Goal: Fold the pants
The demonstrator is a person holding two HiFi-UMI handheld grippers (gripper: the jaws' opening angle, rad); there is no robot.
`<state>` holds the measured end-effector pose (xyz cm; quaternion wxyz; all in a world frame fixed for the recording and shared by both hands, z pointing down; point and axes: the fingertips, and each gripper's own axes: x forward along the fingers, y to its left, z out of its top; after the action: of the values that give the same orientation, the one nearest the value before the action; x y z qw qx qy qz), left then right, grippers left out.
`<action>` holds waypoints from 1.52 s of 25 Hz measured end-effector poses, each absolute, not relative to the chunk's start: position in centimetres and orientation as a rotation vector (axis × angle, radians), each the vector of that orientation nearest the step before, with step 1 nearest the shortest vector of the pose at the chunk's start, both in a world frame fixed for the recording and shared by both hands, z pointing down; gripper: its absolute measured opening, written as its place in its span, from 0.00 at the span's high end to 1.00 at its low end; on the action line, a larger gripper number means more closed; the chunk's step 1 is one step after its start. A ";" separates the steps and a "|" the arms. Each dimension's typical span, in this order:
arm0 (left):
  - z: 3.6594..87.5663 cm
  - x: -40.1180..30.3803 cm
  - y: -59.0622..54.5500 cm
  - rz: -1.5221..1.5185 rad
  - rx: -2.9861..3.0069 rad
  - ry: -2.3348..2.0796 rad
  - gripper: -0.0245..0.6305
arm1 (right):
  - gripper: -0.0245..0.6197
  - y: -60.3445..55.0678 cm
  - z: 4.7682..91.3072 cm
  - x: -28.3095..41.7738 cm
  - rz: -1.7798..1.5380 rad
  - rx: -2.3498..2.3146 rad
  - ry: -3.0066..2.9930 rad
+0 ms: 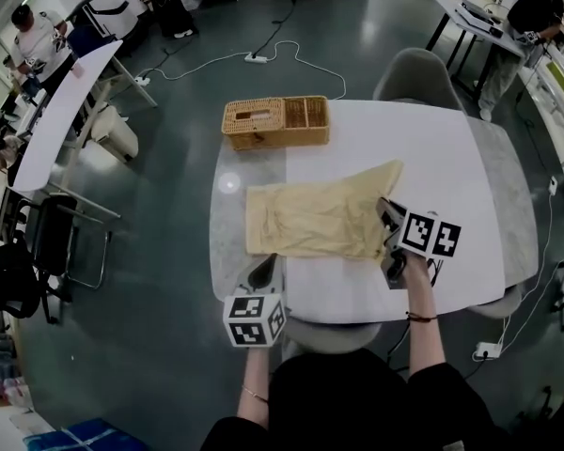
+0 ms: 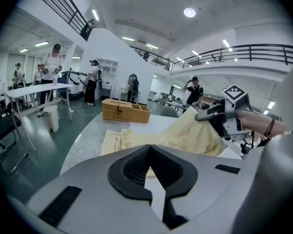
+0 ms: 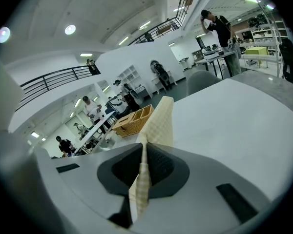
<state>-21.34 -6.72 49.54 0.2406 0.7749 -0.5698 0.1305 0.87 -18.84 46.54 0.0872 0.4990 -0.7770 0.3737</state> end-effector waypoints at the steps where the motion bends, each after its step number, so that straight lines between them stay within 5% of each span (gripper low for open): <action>1: 49.5 -21.7 -6.7 0.356 2.120 -1.559 0.95 | 0.92 -18.8 46.3 0.5 1.114 1.484 -2.314; 38: 51.2 -31.4 -5.5 0.298 2.046 -1.577 0.95 | 0.92 -19.6 43.9 -15.6 0.998 1.297 -2.388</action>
<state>-31.35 -5.53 51.19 0.2670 0.7582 -0.5845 0.1103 -15.60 -19.64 43.88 0.1229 0.4447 -0.8186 0.3423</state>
